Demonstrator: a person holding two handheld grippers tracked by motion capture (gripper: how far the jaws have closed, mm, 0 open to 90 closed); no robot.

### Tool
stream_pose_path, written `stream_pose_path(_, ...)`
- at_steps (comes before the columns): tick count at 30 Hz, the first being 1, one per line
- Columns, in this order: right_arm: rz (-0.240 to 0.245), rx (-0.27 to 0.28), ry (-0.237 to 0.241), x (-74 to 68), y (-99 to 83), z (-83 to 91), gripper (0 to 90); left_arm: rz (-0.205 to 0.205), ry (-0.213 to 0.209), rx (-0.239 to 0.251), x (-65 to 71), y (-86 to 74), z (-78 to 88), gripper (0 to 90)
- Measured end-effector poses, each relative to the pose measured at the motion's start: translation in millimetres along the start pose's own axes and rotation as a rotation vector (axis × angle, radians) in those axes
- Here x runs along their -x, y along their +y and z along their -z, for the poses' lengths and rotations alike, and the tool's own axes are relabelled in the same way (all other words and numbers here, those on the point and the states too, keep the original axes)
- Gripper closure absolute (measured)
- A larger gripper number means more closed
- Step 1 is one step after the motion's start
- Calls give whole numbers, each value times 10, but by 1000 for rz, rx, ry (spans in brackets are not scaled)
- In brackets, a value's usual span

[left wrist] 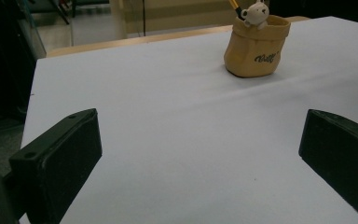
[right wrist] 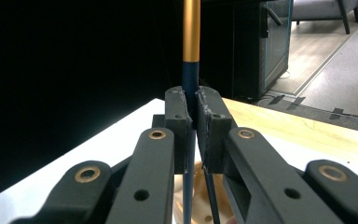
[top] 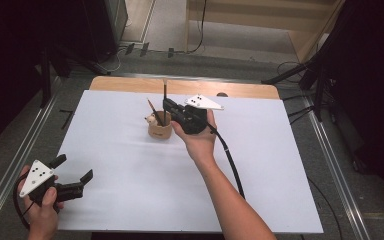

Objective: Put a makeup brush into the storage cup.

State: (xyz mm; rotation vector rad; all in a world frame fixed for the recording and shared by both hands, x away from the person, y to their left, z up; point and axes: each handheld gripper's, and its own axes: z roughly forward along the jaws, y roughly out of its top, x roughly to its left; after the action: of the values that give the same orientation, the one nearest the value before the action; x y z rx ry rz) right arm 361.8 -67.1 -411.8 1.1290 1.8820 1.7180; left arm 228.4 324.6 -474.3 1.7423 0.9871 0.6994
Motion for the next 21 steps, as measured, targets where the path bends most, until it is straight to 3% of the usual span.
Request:
stream_pose_path(6,13,25,-14,33,-13,-29,846,-2,-4,1,14,7,-7,0)
stream_pose_path(10,-5,44,-10,52,-22,-58,846,3,-7,9,15,6,-8,0)
stream_pose_path(21,20,32,-32,106,-99,-149,845,4,-4,9,9,0,-3,0)
